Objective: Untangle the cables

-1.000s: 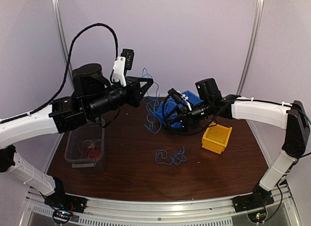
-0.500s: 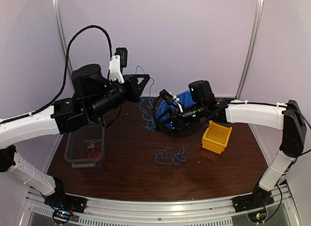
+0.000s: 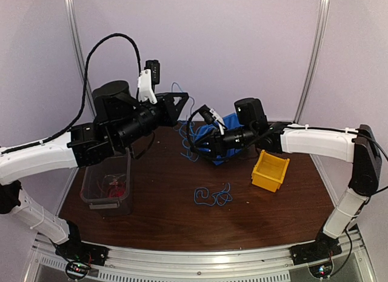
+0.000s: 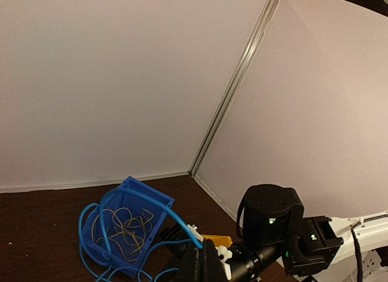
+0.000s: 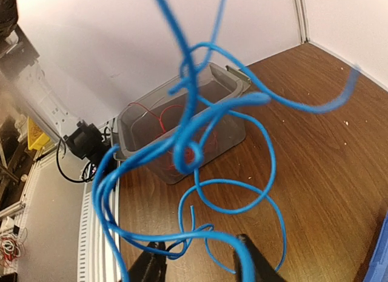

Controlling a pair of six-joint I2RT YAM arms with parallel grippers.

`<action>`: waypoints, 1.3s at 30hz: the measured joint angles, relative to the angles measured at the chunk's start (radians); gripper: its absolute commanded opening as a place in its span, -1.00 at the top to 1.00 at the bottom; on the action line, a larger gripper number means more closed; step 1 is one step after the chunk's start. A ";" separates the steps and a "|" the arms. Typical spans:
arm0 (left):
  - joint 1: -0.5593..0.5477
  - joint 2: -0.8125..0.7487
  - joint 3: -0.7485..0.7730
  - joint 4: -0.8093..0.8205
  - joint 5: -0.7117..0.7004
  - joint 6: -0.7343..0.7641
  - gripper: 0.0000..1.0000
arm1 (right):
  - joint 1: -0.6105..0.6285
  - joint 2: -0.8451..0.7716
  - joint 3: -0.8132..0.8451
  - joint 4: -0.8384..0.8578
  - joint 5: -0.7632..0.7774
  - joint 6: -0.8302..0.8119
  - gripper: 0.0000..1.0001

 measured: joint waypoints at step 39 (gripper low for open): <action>0.000 -0.082 0.233 -0.043 -0.206 0.319 1.00 | -0.155 -0.016 -0.297 -0.138 0.164 -0.298 1.00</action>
